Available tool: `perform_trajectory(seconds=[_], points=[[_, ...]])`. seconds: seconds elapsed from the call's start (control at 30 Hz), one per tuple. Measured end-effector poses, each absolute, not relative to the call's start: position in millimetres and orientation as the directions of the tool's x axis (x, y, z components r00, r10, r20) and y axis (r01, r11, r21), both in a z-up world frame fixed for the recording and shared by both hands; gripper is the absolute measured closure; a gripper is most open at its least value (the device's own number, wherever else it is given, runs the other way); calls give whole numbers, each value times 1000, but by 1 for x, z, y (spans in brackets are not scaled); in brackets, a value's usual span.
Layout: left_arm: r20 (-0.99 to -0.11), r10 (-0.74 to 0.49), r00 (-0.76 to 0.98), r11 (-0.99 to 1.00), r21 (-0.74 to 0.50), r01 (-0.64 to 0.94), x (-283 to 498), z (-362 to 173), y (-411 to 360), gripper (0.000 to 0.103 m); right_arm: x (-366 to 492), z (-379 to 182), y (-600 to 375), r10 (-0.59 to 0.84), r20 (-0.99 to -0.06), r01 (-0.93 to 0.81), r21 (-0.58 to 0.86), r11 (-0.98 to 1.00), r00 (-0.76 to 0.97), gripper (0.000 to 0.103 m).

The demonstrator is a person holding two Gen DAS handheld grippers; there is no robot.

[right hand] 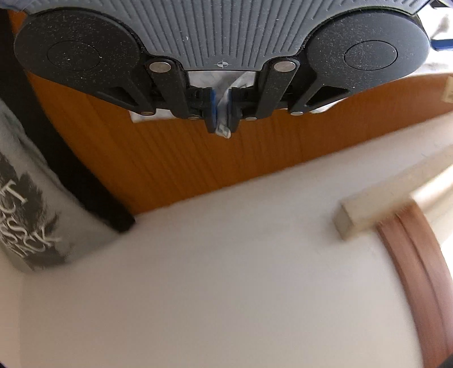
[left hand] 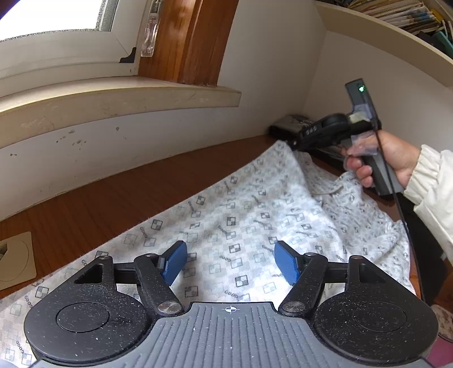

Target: Fold clothes

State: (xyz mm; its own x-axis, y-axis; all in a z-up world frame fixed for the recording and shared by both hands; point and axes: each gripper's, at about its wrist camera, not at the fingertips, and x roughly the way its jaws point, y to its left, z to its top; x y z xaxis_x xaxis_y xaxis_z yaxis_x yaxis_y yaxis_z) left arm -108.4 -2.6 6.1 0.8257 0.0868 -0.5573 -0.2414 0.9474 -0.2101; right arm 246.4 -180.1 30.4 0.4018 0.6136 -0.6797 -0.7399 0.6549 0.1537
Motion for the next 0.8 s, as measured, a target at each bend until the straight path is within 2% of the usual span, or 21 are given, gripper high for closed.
perform_trajectory(seconds=[0.03,0.07,0.1,0.13,0.33,0.7,0.8], points=[[-557,87,826,948,-209,-241,-108,6,-3,30,246,30,-181,602,-675,-730,136,669,426,88],[-557,87,826,948,-208,-241,-108,6,-3,29,246,32,-185,602,-663,-719,135,682,446,71],[-558,86,826,948,-208,-240,-108,6,-2,28,246,35,-189,602,-651,-709,136,692,462,62],[-559,85,825,949,-207,-239,-108,6,-2,27,246,38,-195,607,-639,-707,136,694,473,58],[-566,87,820,950,-200,-239,-106,5,-4,24,231,52,-235,655,-595,-743,140,655,466,57],[-573,93,814,952,-187,-241,-105,5,-6,23,195,43,-304,637,-629,-795,49,605,446,50],[-574,95,814,953,-185,-241,-105,5,-6,22,195,36,-315,649,-634,-791,94,605,421,39]])
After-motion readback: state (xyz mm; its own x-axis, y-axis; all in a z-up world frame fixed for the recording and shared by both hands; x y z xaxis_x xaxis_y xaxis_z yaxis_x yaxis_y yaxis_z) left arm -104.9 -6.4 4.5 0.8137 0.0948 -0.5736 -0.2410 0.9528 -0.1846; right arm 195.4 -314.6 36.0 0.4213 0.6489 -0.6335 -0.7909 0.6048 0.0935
